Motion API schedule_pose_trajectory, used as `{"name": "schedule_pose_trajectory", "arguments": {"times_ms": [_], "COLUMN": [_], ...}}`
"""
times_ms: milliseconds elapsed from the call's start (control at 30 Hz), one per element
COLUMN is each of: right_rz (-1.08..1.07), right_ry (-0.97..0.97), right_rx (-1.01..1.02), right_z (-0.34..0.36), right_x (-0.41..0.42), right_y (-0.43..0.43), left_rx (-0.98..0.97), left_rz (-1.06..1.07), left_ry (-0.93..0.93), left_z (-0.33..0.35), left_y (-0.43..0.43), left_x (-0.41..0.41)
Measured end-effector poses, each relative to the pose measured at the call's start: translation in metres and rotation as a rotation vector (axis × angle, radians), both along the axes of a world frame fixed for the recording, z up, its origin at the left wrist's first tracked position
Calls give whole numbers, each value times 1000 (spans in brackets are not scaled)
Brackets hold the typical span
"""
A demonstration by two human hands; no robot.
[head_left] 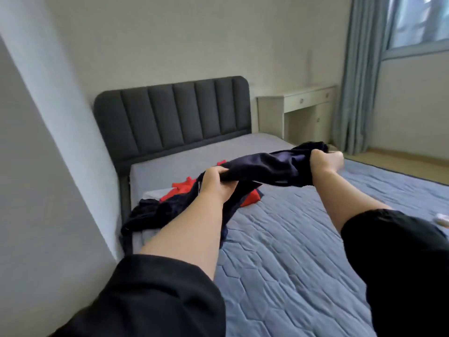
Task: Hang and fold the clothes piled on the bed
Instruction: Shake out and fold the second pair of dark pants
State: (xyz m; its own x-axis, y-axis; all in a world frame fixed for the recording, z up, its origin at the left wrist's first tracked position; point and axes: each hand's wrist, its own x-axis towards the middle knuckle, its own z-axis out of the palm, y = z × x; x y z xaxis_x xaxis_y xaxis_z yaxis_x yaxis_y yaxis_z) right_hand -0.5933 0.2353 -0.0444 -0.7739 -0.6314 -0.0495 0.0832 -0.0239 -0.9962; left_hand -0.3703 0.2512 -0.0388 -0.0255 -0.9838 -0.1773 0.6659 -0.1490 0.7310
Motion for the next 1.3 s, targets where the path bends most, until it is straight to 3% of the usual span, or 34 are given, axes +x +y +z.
{"name": "schedule_pose_trajectory", "arguments": {"times_ms": [100,200,333,400,500,600,700,800,867,967,1067,1133,1200,1300], "right_rz": [-47,33,89,41,10,212,525,915,1060,967,833,875,929,991], "right_ry": [192,316,343,424,782,1085,1276,1430,1500,1514,1583,1595,1594,1577], "right_rx": [256,533,761,872,988,872,606,479,566,740,575,592,684,742], "right_z": [-59,-130,-217,-245,-273,-297,-325,-355,-370,-372,-366,-355,-343,-335], "right_x": [-64,-101,-128,-132,-122,-94,-56,-18,-4,0,1,0,-5,-15], "right_y": [34,59,82,90,93,89,98,119,125,119,107,98,90,85], "left_rx": [307,460,550,547,549,395,1,-326,-405,-483,-461,-465,-522,-448], "left_rz": [-251,-411,-520,-575,-565,-541,-737,-810,-796,-730,-697,-653,-673,-838], "left_ry": [-14,-180,-341,-531,-871,-1263,-1918,-2314,-2417,-2522,-2547,-2544,-2490,-2237], "left_z": [-79,-152,-206,-221,-243,-261,-292,-315,-325,-336,-338,-334,-326,-309], "left_y": [14,43,64,63,52,44,43,45,42,38,32,26,20,15], "left_x": [-59,-94,-92,-76,-47,-26,-9,-5,-7,-11,-12,-12,-14,-20]}}
